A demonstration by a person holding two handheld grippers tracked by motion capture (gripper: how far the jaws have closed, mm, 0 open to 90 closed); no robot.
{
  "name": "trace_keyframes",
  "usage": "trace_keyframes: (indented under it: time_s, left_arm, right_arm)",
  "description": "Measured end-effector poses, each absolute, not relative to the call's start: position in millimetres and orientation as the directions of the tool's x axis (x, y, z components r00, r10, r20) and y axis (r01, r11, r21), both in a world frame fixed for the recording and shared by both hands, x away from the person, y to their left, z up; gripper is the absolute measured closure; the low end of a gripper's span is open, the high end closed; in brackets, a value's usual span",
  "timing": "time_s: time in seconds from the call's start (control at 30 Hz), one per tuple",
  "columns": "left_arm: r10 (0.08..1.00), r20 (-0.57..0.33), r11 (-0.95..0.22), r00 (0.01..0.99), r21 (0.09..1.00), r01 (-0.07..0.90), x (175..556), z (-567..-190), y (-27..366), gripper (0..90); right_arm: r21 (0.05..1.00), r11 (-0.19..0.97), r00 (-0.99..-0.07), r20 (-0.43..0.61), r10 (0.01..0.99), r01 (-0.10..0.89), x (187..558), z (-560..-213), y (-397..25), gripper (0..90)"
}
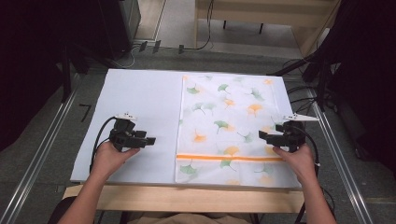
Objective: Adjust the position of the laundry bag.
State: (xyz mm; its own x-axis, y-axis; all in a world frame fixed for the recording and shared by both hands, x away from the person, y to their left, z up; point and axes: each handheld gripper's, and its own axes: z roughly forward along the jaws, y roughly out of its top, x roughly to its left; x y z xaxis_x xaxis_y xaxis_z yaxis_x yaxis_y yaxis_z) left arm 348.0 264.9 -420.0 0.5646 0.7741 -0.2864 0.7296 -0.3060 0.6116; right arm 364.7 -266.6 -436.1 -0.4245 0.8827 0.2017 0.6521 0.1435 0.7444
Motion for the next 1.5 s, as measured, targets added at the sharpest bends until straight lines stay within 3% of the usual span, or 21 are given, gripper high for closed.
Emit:
trace_keyframes:
  time_s: [0.1,0.23,0.37,0.63,0.73,1.5]
  left_arm:
    - [0.768,-0.307,-0.289,0.562,0.617,0.732,348.1,-419.4,266.7,46.9]
    - [0.773,-0.271,-0.327,0.574,0.605,0.726,348.3,-421.5,266.3,48.6]
    - [0.770,-0.281,-0.331,0.573,0.592,0.735,350.1,-422.7,263.2,38.7]
    - [0.768,-0.281,-0.334,0.576,0.592,0.734,351.2,-420.8,256.2,37.7]
    - [0.777,-0.261,-0.342,0.573,0.588,0.733,351.3,-420.1,253.4,38.3]
    - [0.757,-0.259,-0.383,0.600,0.567,0.729,352.0,-420.6,239.3,44.5]
  right_arm:
    - [0.751,0.151,-0.424,0.185,0.887,0.643,364.1,-434.8,-265.4,17.9]
    - [0.751,0.165,-0.428,0.169,0.888,0.640,365.1,-435.7,-261.7,25.2]
    - [0.755,0.184,-0.443,0.155,0.883,0.630,365.5,-435.0,-258.6,29.5]
    - [0.766,0.218,-0.443,0.096,0.891,0.605,363.5,-432.5,-253.4,40.2]
    - [0.759,0.211,-0.452,0.120,0.884,0.615,364.8,-434.8,-253.9,42.5]
    - [0.747,0.181,-0.434,0.157,0.887,0.639,367.7,-439.4,-261.9,46.3]
